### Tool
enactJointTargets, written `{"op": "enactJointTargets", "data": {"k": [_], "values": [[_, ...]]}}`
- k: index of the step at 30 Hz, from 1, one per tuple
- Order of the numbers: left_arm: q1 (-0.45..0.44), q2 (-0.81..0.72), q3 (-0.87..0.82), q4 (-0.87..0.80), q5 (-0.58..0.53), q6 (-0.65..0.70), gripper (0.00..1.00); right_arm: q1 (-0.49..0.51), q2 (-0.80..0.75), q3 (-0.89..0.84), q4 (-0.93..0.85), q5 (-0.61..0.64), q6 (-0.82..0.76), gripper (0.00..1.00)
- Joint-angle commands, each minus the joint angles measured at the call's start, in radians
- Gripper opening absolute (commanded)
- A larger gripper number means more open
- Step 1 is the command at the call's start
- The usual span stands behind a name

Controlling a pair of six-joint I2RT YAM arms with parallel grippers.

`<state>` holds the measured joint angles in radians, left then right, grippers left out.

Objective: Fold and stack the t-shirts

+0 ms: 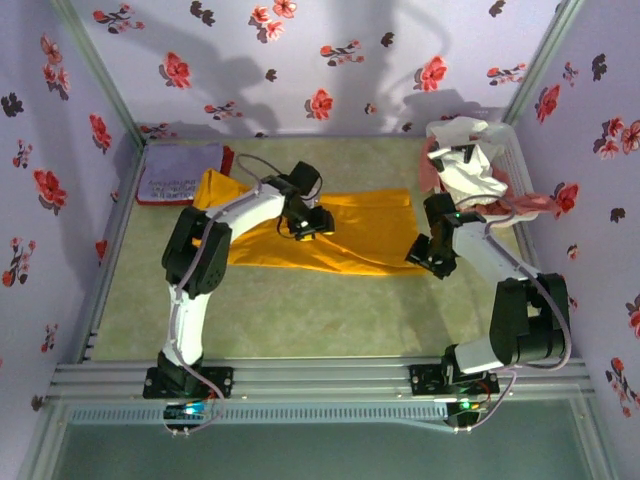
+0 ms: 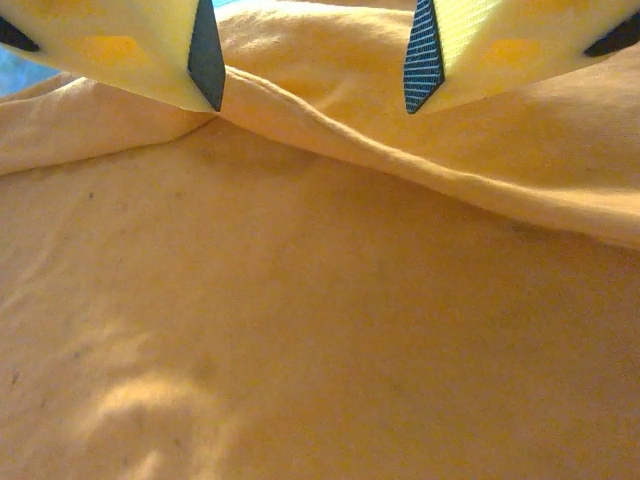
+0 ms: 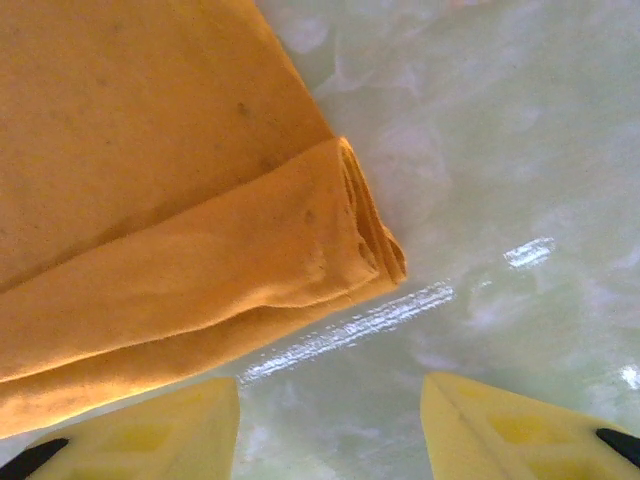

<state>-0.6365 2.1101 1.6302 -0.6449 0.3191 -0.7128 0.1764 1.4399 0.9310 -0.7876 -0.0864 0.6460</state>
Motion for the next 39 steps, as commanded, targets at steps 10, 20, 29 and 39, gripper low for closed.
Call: {"op": "enactJointTargets", "data": {"k": [10, 20, 29, 39], "values": [[-0.107, 0.111, 0.078, 0.063, 0.061, -0.117, 0.37, -0.014, -0.014, 0.028, -0.006, -0.003, -0.036, 0.52], [-0.075, 0.110, 0.040, 0.193, 0.062, -0.256, 0.10, -0.013, -0.018, -0.005, 0.100, -0.159, -0.010, 0.55], [-0.055, 0.123, -0.013, 0.285, 0.111, -0.338, 0.29, -0.013, 0.057, -0.017, 0.187, -0.179, 0.033, 0.58], [-0.063, 0.084, -0.048, 0.272, 0.116, -0.315, 0.48, -0.013, 0.068, -0.029, 0.164, -0.035, 0.066, 0.57]]}}
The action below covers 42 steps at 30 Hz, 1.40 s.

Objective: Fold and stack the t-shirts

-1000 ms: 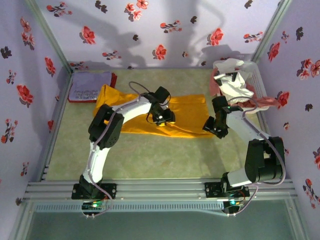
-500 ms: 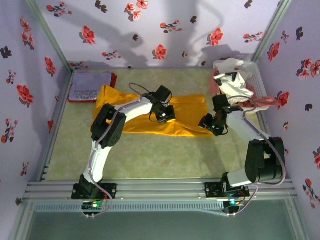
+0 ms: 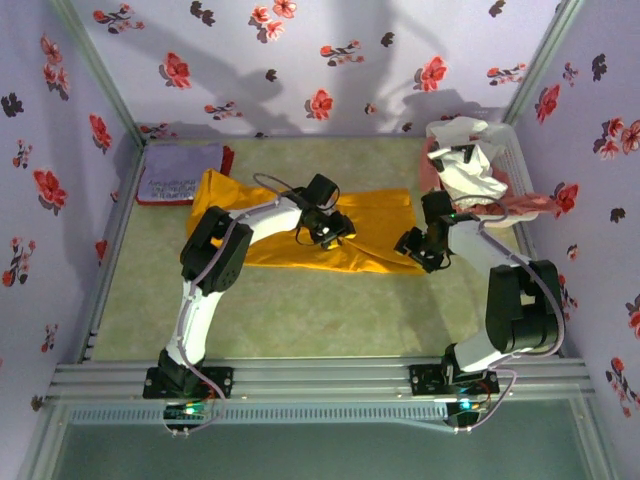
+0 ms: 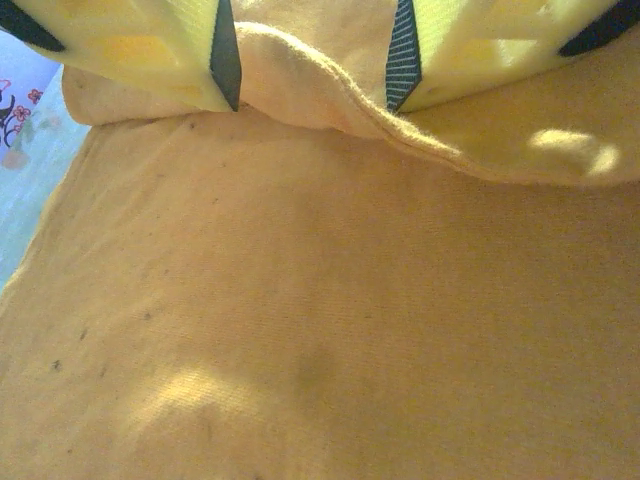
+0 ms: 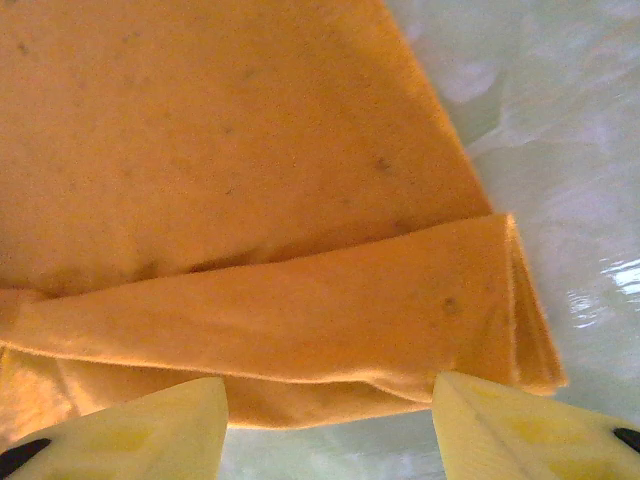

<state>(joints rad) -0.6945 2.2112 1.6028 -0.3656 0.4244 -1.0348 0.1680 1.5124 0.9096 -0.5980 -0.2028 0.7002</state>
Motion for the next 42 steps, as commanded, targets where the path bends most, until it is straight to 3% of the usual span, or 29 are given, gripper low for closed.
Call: {"op": "enactJointTargets", "data": {"k": [1, 7, 14, 18, 23, 31, 42], "values": [[-0.006, -0.021, -0.025, -0.006, 0.010, 0.007, 0.48, -0.006, 0.000, -0.011, -0.021, 0.085, 0.010, 0.58], [-0.011, -0.052, -0.063, -0.007, 0.004, 0.012, 0.51, -0.005, 0.061, -0.001, 0.041, -0.001, 0.036, 0.58], [-0.015, -0.095, -0.109, -0.012, -0.001, 0.018, 0.52, -0.006, 0.131, 0.111, 0.101, 0.020, -0.019, 0.57], [-0.016, -0.121, -0.147, -0.011, -0.004, 0.019, 0.53, 0.006, 0.115, 0.178, 0.025, 0.072, 0.003, 0.57], [-0.020, -0.136, -0.175, 0.014, -0.004, 0.012, 0.54, 0.058, -0.010, 0.084, -0.001, 0.092, 0.116, 0.58], [-0.031, -0.130, -0.154, 0.007, 0.002, 0.019, 0.55, 0.144, -0.107, -0.076, 0.011, -0.013, 0.275, 0.58], [-0.046, -0.130, -0.167, 0.020, 0.002, 0.011, 0.56, 0.138, -0.047, -0.166, 0.124, -0.044, 0.307, 0.60]]}}
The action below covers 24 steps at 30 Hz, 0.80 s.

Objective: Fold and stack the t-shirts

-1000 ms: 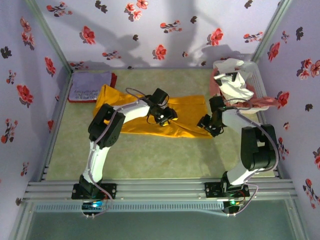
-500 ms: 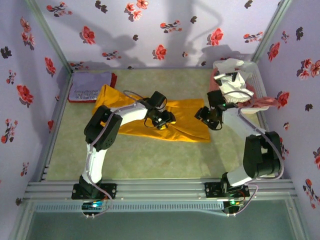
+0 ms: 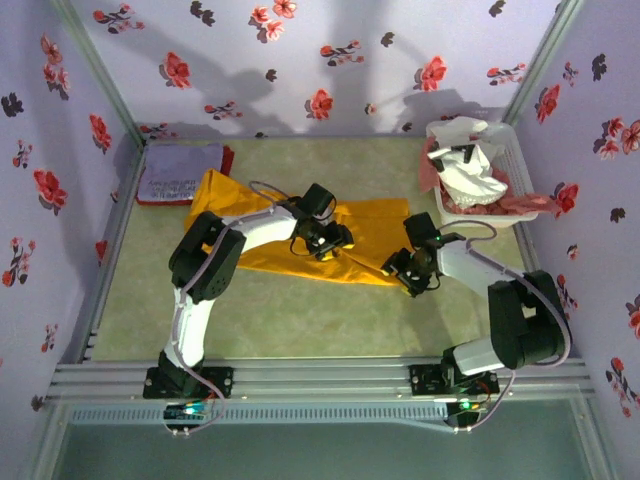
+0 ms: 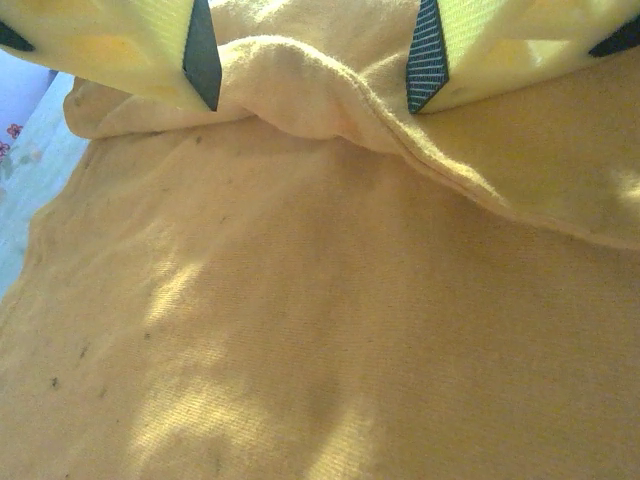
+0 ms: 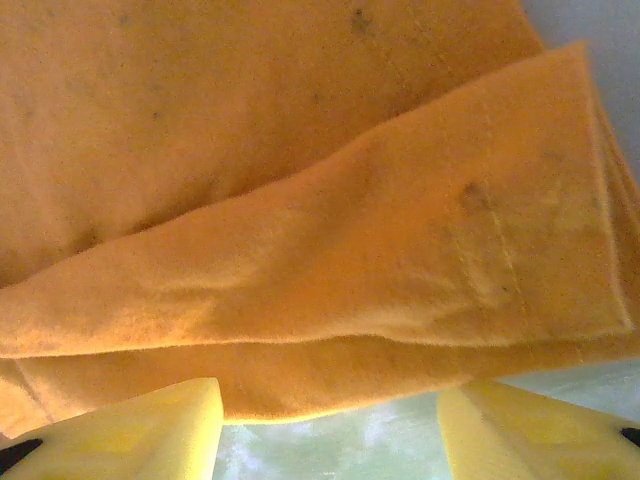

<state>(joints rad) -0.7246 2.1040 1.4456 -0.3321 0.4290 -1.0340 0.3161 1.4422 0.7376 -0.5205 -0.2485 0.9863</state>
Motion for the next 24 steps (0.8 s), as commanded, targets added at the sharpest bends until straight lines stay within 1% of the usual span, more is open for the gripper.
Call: {"op": "enactJointTargets", "data": {"k": [1, 7, 11, 14, 16, 20, 24], "values": [[-0.017, -0.026, -0.015, -0.010, -0.003, 0.008, 0.56, -0.016, 0.029, 0.018, 0.047, 0.007, 0.012, 0.60], [-0.020, -0.032, -0.037, -0.001, -0.005, 0.003, 0.56, -0.025, 0.029, 0.078, -0.013, 0.008, -0.010, 0.60], [-0.020, -0.032, -0.040, 0.004, -0.005, 0.001, 0.56, -0.016, -0.039, 0.060, -0.058, -0.009, 0.006, 0.60], [-0.019, -0.030, -0.040, 0.007, -0.004, 0.000, 0.56, -0.022, -0.098, 0.054, -0.098, 0.041, -0.007, 0.59], [-0.019, -0.029, -0.039, 0.004, -0.004, 0.002, 0.56, -0.040, -0.098, 0.064, -0.128, 0.064, -0.038, 0.58], [-0.020, -0.033, -0.037, -0.001, -0.001, 0.005, 0.56, -0.066, -0.048, 0.095, -0.203, 0.125, -0.141, 0.52], [-0.022, -0.036, -0.042, 0.002, -0.002, 0.004, 0.56, -0.097, -0.034, 0.067, -0.182, 0.121, -0.174, 0.40]]}}
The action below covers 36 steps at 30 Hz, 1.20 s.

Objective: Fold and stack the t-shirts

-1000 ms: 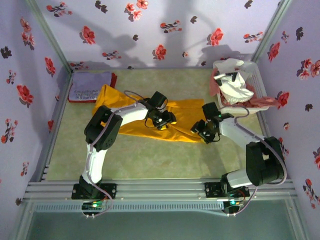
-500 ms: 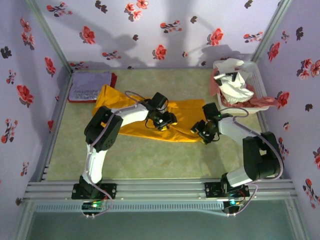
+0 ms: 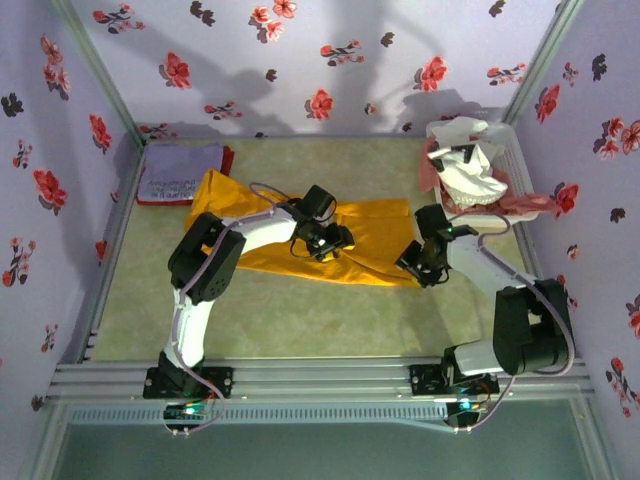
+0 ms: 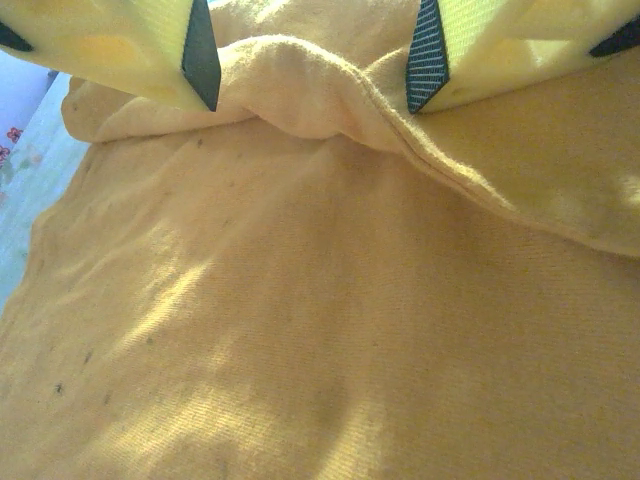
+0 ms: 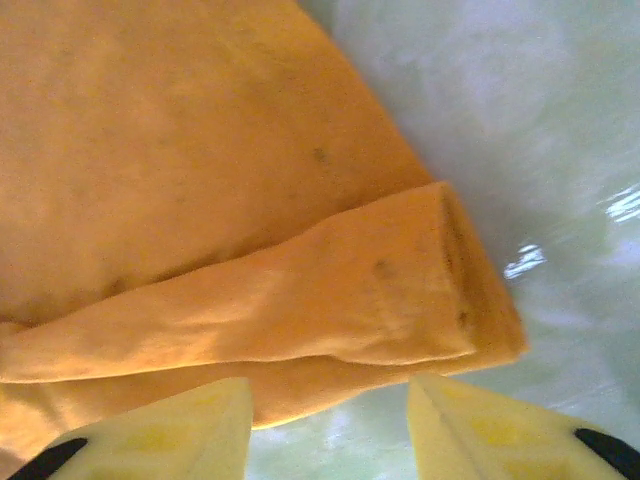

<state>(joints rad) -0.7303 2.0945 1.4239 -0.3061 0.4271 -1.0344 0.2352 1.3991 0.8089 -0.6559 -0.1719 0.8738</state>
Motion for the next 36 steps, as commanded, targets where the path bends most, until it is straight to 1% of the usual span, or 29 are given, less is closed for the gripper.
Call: {"op": "enactJointTargets", "data": {"k": [1, 3, 5, 15, 20, 26, 31, 33, 36], "values": [[-0.016, -0.027, -0.022, -0.022, 0.000, 0.003, 0.56, -0.020, 0.011, -0.005, -0.047, 0.051, -0.069, 0.37], [-0.018, -0.027, -0.020, -0.022, -0.001, 0.001, 0.56, -0.027, 0.016, 0.002, -0.047, 0.059, -0.082, 0.33], [-0.020, -0.027, -0.020, -0.022, -0.001, 0.003, 0.56, -0.032, 0.031, 0.011, -0.048, 0.063, -0.092, 0.31], [-0.022, -0.025, -0.022, -0.022, -0.002, 0.001, 0.56, -0.035, 0.081, 0.025, -0.053, 0.123, -0.145, 0.31], [-0.024, -0.025, -0.021, -0.025, -0.003, 0.003, 0.56, -0.034, 0.096, 0.028, -0.033, 0.129, -0.150, 0.29], [-0.024, -0.030, -0.029, -0.025, -0.003, 0.003, 0.56, -0.034, 0.118, 0.040, 0.000, 0.132, -0.157, 0.22], [-0.024, -0.034, -0.034, -0.028, -0.004, 0.004, 0.56, -0.034, 0.115, 0.075, -0.021, 0.144, -0.165, 0.05], [-0.023, -0.036, -0.036, -0.028, -0.006, 0.004, 0.56, -0.035, 0.104, 0.084, -0.034, 0.153, -0.168, 0.00], [-0.023, -0.036, -0.039, -0.027, -0.006, 0.004, 0.56, -0.034, 0.094, 0.093, -0.046, 0.167, -0.170, 0.00]]}}
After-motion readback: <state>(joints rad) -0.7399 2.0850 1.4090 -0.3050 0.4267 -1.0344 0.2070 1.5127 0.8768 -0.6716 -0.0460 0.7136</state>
